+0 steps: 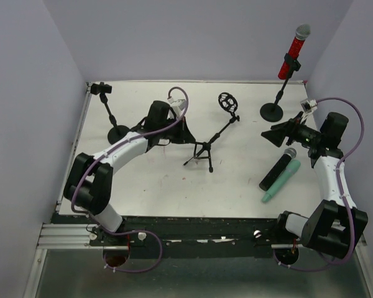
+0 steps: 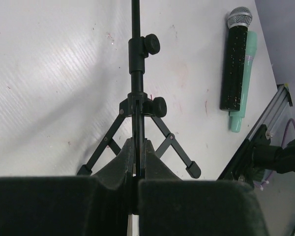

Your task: Attach the microphones to the stand

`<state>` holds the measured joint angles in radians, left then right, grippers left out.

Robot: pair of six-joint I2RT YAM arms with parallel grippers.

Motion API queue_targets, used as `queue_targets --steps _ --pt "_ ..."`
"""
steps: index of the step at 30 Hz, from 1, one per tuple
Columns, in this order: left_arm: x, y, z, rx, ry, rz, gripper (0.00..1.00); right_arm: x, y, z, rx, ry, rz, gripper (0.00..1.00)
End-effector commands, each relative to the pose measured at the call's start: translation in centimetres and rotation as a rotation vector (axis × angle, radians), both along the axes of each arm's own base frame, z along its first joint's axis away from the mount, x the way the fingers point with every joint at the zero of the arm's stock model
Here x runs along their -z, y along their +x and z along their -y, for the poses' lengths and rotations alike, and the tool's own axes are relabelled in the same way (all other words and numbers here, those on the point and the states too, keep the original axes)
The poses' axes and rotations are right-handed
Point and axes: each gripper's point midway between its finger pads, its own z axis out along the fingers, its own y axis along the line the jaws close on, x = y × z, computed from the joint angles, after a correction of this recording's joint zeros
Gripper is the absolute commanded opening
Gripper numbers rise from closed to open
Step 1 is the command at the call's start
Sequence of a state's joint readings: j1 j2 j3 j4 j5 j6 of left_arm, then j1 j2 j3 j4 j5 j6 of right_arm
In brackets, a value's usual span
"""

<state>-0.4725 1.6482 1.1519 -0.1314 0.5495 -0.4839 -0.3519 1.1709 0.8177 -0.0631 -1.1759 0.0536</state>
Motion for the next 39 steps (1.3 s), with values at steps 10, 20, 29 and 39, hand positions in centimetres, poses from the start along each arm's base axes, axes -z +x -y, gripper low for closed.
queue_targets --steps 10,20,29,39 --pt "-9.1 -4.1 -2.7 -0.142 -0.279 0.42 0.0 2.0 -0.4 -6.4 -0.156 0.138 -0.12 0.92" --pt "-12.5 -7.8 -3.9 -0.288 -0.445 0.498 0.0 -1.4 4.5 -12.8 -0.086 0.21 -0.164 0.91" --pt "-14.0 -9.4 -3.3 -0.289 -0.508 0.508 0.0 -3.1 7.2 -15.0 -0.025 0.306 -0.218 0.89" --pt "-14.0 -10.4 -2.6 -0.259 -0.528 0.527 0.0 -2.3 6.5 -16.7 -0.065 0.342 -0.276 0.76"
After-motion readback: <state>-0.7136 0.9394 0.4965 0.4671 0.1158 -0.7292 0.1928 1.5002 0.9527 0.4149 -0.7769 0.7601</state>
